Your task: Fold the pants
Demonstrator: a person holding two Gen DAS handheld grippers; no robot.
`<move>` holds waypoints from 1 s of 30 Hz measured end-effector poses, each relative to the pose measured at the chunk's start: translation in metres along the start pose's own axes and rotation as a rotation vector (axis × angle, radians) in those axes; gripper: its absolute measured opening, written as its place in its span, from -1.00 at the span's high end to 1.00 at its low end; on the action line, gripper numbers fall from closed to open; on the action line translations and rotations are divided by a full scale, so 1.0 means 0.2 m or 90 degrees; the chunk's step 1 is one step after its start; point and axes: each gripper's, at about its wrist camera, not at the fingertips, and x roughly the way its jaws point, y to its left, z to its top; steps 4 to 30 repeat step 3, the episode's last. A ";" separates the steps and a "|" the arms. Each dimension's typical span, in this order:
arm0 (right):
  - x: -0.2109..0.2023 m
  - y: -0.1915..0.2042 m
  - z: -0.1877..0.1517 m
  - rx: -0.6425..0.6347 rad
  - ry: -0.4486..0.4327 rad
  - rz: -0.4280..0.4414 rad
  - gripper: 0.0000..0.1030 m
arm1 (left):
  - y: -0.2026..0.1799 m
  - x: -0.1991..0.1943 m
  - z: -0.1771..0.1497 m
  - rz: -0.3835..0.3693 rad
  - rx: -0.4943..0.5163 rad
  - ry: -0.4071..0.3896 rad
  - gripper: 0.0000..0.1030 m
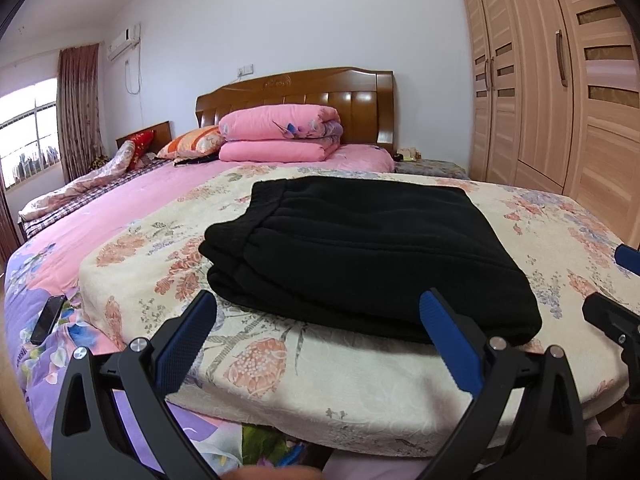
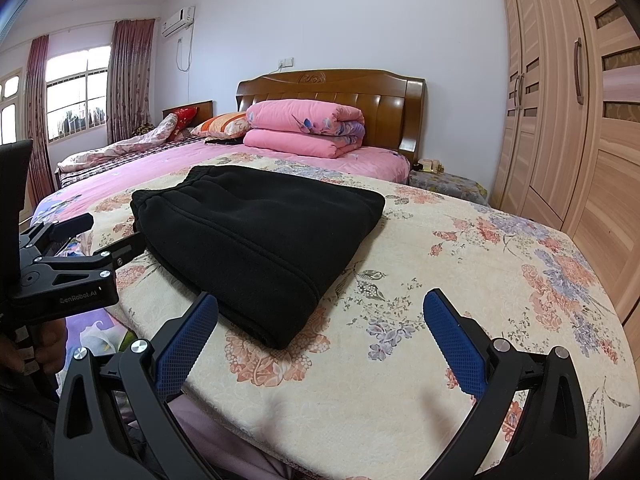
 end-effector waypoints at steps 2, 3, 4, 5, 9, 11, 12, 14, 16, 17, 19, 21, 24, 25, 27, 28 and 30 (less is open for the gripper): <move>0.00 0.00 0.00 0.001 0.000 0.000 -0.92 | 0.00 0.00 0.00 0.000 0.000 -0.001 -0.97; 0.00 0.00 0.00 0.001 0.000 0.000 -0.92 | 0.00 0.00 0.00 0.000 0.001 -0.001 -0.97; 0.00 0.00 0.00 0.001 0.000 0.000 -0.92 | 0.00 0.00 0.00 0.000 0.001 -0.001 -0.97; 0.00 0.00 0.00 0.001 0.000 0.000 -0.92 | 0.00 0.00 0.00 0.000 0.001 -0.001 -0.97; 0.00 0.00 0.00 0.001 0.000 0.000 -0.92 | 0.00 0.00 0.00 0.000 0.001 -0.001 -0.97; 0.00 0.00 0.00 0.001 0.000 0.000 -0.92 | 0.00 0.00 0.00 0.000 0.001 -0.001 -0.97; 0.00 0.00 0.00 0.001 0.000 0.000 -0.92 | 0.00 0.00 0.00 0.000 0.001 -0.001 -0.97; 0.00 0.00 0.00 0.001 0.000 0.000 -0.92 | 0.00 0.00 0.00 0.000 0.001 -0.001 -0.97; 0.00 0.00 0.00 0.001 0.000 0.000 -0.92 | 0.00 0.00 0.00 0.000 0.001 -0.001 -0.97; 0.00 0.00 0.00 0.001 0.000 0.000 -0.92 | 0.00 0.00 0.00 0.000 0.001 -0.001 -0.97; 0.00 0.00 0.00 0.001 0.000 0.000 -0.92 | 0.00 0.00 0.00 0.000 0.001 -0.001 -0.97; 0.00 0.00 0.00 0.001 0.000 0.000 -0.92 | 0.00 0.00 0.00 0.000 0.001 -0.001 -0.97; 0.00 0.00 0.00 0.001 0.000 0.000 -0.92 | 0.00 0.00 0.00 0.000 0.001 -0.001 -0.97; 0.00 0.00 0.00 0.001 0.000 0.000 -0.92 | 0.00 0.00 0.00 0.000 0.001 -0.001 -0.97; 0.00 0.00 0.00 0.001 0.000 0.000 -0.92 | 0.00 0.00 0.00 0.000 0.001 -0.001 -0.97; 0.00 0.00 0.00 0.001 0.000 0.000 -0.92 | 0.00 0.00 0.00 0.000 0.001 -0.001 -0.97; 0.00 0.00 0.00 0.001 0.000 0.000 -0.92 | 0.00 0.00 0.00 0.000 0.001 -0.001 -0.97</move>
